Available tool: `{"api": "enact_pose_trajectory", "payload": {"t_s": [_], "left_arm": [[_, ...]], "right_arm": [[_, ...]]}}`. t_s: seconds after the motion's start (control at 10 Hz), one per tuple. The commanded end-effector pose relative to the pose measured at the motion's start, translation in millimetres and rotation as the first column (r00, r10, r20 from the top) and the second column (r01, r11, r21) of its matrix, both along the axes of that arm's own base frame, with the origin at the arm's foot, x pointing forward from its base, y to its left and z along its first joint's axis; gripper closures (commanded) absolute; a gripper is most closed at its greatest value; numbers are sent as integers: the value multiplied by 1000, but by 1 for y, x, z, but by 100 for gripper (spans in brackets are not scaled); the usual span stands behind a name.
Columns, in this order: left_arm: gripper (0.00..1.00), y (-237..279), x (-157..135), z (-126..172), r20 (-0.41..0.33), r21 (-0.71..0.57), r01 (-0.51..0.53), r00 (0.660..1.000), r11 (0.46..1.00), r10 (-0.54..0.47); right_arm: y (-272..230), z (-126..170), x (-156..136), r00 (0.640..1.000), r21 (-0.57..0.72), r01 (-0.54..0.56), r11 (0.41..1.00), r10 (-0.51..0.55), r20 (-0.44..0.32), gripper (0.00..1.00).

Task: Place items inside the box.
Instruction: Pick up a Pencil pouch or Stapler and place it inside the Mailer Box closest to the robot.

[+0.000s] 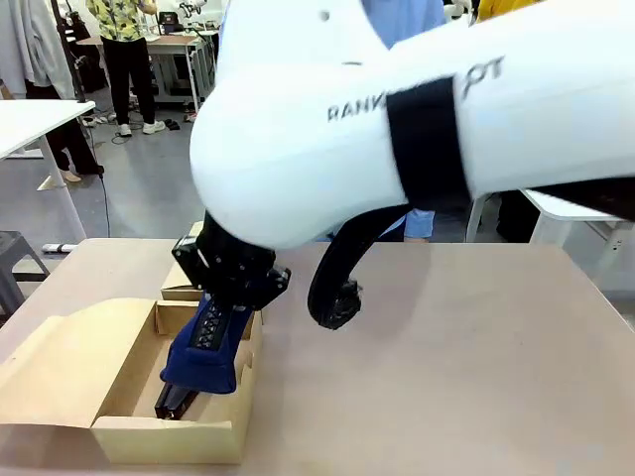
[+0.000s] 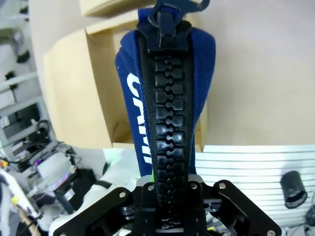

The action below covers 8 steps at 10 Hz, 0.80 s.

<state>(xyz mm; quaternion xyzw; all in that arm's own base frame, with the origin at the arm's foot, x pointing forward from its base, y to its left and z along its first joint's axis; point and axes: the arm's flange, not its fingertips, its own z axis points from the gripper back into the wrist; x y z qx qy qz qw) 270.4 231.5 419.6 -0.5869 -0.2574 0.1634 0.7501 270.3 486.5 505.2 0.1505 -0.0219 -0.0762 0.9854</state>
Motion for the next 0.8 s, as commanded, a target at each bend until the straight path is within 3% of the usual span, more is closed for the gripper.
{"api": "enact_pose_trajectory", "payload": {"t_s": [0.0, 0.4, 0.7], "left_arm": [[0, 0, -2, 0, 24, -1, 2, 1000, 1000, -2], [0, 0, -2, 0, 24, -1, 2, 1000, 1000, -2], [0, 0, -2, 0, 24, -1, 2, 1000, 1000, -2]], "right_arm": [[47, -5, 24, 1000, -45, -13, 999, 13, 10, 93], [107, -53, 55, 999, -141, -50, 989, 48, -11, 93], [112, -73, 66, 990, -128, -130, 983, 123, -64, 93]]}}
